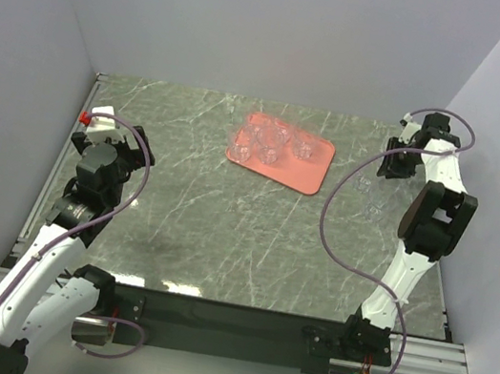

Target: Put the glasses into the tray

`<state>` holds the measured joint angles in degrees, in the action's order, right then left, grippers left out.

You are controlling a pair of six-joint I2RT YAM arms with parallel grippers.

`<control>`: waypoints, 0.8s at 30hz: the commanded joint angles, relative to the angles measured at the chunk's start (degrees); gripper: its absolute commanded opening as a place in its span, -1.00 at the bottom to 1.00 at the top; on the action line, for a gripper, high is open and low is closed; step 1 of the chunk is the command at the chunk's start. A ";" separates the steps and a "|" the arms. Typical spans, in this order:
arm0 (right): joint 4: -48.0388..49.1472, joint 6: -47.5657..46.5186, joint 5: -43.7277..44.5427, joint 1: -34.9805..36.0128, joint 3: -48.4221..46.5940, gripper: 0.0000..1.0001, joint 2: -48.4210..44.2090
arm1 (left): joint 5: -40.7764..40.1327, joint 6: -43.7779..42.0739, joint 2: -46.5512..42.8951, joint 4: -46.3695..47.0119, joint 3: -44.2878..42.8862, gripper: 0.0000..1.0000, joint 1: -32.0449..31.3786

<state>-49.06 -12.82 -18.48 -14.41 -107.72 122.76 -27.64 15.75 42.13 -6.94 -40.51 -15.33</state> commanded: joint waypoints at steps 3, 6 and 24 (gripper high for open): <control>-0.25 1.22 -0.59 -0.44 -3.19 -0.34 0.90 | 1.09 -0.81 -0.21 0.70 -0.71 0.99 0.22; -0.34 1.30 -0.77 -0.53 -3.81 -0.64 1.52 | 1.01 -0.81 -0.20 0.70 -0.71 0.99 0.22; 5.46 0.07 -6.75 5.18 1.63 -1.00 -8.06 | 1.18 -0.89 -0.21 0.70 -0.62 0.99 0.22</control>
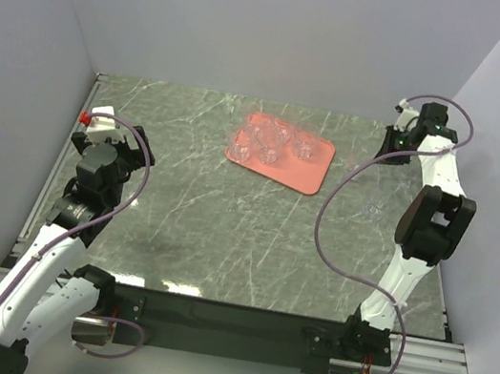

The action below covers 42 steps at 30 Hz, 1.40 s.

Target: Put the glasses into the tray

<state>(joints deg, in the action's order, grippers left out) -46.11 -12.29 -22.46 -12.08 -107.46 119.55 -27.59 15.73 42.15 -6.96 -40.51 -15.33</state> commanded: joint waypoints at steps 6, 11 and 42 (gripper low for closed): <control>1.29 0.25 -0.93 6.71 -3.19 -1.00 -1.17 | 1.32 -0.96 0.30 0.72 -0.71 0.99 0.22; 0.84 1.39 1.10 10.13 -8.10 -1.00 2.09 | 0.96 -1.14 0.48 0.81 -0.62 0.99 0.22; 1.63 4.12 6.64 14.27 -22.26 -1.00 14.30 | 1.93 -1.57 2.32 0.72 -0.80 0.96 0.22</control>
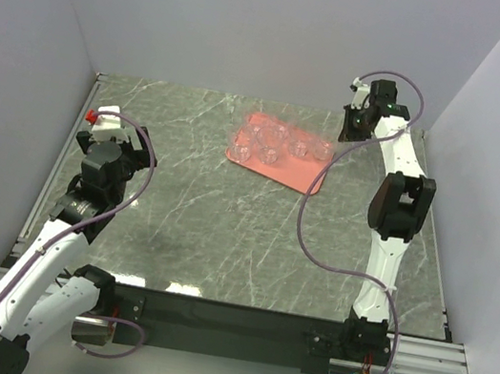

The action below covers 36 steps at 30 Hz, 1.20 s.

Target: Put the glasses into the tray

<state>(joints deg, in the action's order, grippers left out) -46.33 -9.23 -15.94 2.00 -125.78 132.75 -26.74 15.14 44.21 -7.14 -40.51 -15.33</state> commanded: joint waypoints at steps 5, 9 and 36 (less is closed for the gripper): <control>2.56 1.15 0.74 0.29 -4.56 -1.00 2.25 | 0.90 -1.07 0.62 0.90 -0.80 0.96 0.22; 2.56 1.15 0.83 0.28 -5.53 -0.97 3.04 | 0.90 -1.07 0.97 0.90 -0.88 0.96 0.30; 6.78 -3.77 -6.99 -6.65 20.45 0.14 -23.14 | 1.87 -0.72 -1.23 0.90 -0.88 0.96 0.22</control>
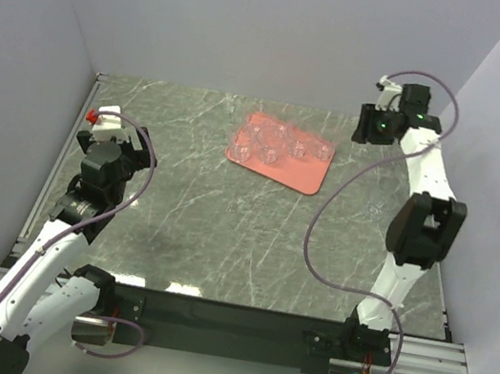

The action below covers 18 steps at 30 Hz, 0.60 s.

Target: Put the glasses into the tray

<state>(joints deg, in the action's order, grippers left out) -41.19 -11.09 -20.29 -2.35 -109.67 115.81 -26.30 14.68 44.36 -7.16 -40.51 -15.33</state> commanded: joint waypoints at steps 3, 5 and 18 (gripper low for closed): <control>1.64 -3.05 -3.08 -4.59 9.28 0.14 -11.12 | 1.61 -0.09 -1.82 0.92 -0.88 0.96 0.22; 1.90 -3.58 -3.43 -6.78 14.03 0.13 -14.36 | 1.78 0.00 -2.26 1.01 -0.88 0.96 0.22; 1.64 -8.59 -2.56 -16.63 28.01 0.11 -19.48 | 3.01 0.44 -3.31 1.09 -0.88 0.96 0.22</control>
<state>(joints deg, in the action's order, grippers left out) -40.73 -17.85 -23.16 -17.39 -82.85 98.65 -24.58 14.72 42.06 -7.16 -40.51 -15.33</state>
